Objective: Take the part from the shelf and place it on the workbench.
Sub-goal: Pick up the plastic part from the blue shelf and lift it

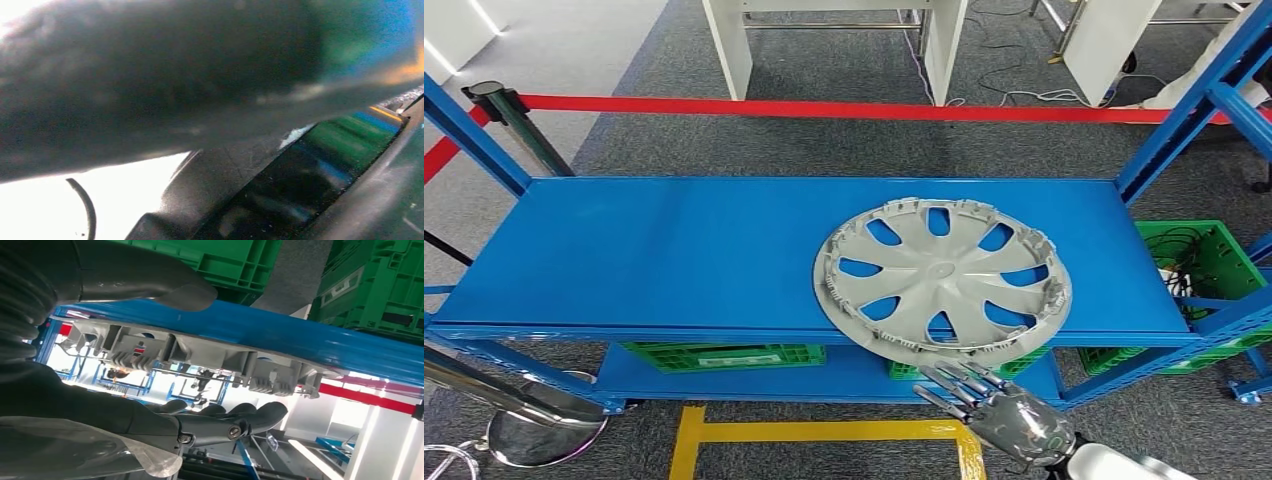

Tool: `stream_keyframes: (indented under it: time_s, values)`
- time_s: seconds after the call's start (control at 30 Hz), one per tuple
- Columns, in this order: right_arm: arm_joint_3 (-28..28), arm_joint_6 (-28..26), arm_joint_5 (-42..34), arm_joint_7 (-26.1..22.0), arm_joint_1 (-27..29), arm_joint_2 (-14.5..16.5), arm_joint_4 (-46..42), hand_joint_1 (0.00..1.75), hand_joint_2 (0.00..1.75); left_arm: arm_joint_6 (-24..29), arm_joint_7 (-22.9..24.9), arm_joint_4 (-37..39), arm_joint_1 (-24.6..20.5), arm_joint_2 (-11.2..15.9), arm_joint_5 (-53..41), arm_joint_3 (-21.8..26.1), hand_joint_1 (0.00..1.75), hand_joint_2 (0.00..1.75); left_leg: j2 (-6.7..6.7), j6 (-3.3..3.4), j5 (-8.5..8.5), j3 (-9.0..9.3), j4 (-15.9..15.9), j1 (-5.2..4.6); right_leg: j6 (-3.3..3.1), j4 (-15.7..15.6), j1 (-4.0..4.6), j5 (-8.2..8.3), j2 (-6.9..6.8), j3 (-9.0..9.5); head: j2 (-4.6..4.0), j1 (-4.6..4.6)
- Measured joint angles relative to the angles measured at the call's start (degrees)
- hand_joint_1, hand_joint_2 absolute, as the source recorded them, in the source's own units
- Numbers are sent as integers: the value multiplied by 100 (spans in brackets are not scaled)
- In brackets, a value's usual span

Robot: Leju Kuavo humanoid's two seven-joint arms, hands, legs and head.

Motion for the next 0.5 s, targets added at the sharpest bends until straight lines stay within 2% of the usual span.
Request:
stream_keyframes:
  time_s: [0.17,0.5]
  values:
    - [123,-67,-55,-36,-134,78,113,0,175,-5,-2,0,-2,0,-34,-1,0,0,0,0,0,0,0,1,0,0,1,0,0,0,0,1]
    - [250,-442,-71,-137,-431,656,519,0,175,-27,1,0,-12,2,-105,-2,0,0,0,-1,1,1,0,0,0,1,1,0,0,1,0,1]
